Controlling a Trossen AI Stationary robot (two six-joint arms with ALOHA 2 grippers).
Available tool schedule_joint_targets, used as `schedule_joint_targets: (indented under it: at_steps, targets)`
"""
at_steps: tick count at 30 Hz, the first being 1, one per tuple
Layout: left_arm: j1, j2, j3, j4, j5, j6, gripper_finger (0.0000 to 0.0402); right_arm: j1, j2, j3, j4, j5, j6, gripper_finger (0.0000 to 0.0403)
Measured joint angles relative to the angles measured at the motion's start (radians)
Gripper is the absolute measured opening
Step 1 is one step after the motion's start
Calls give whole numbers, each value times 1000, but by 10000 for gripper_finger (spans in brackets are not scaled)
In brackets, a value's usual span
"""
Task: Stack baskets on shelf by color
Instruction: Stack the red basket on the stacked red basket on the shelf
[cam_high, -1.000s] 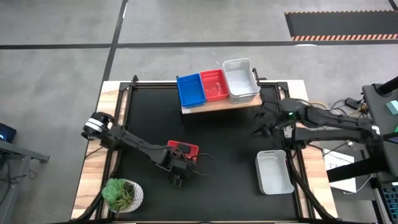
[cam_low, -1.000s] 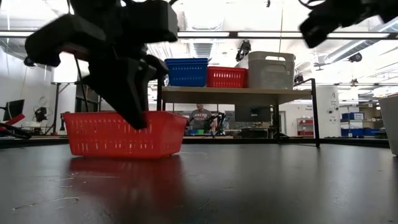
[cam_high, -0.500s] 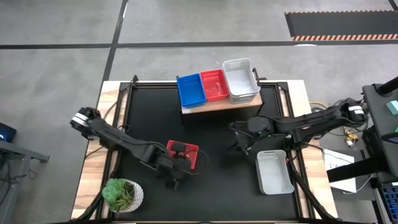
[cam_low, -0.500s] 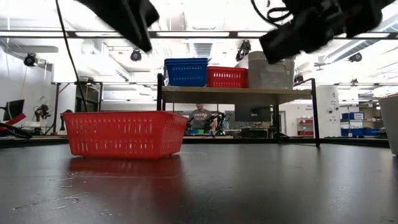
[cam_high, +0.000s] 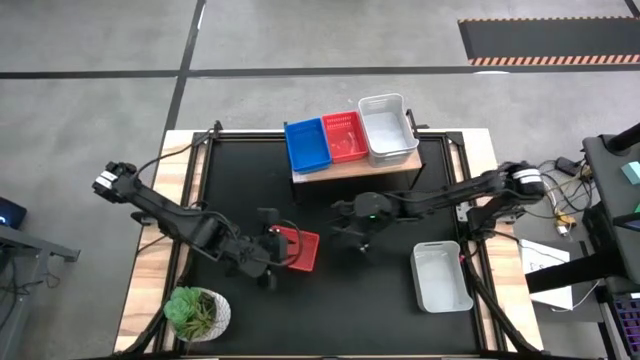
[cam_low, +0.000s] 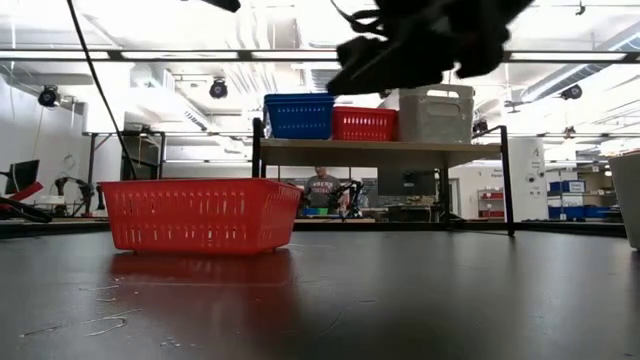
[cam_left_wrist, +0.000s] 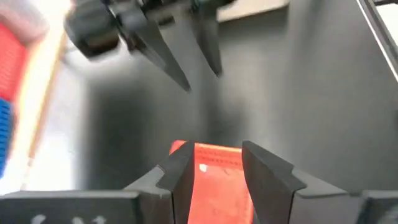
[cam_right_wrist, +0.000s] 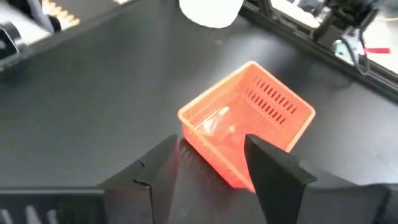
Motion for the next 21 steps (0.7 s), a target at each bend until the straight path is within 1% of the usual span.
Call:
schedule_joint_targets:
  at_steps: [4,7,10,13,18,21]
  targets:
    - [-1,-22,-2,-1,-49,48,118,0,123,147,-101,-2,-84,187]
    - [-1,-28,-2,-3,-73,80,118,0,226,258,-209,-2,-129,189]
    - [0,-30,-2,-4,-75,108,118,0,319,364,-307,-3,-175,186]
    - [0,-30,-4,-4,-79,126,118,-2,407,455,-388,-2,-199,180]
    - [0,-31,-5,-9,-79,132,118,-2,524,567,-490,-1,-224,165]
    - [0,-34,-5,-10,-79,136,118,-2,568,604,-515,3,-237,140]
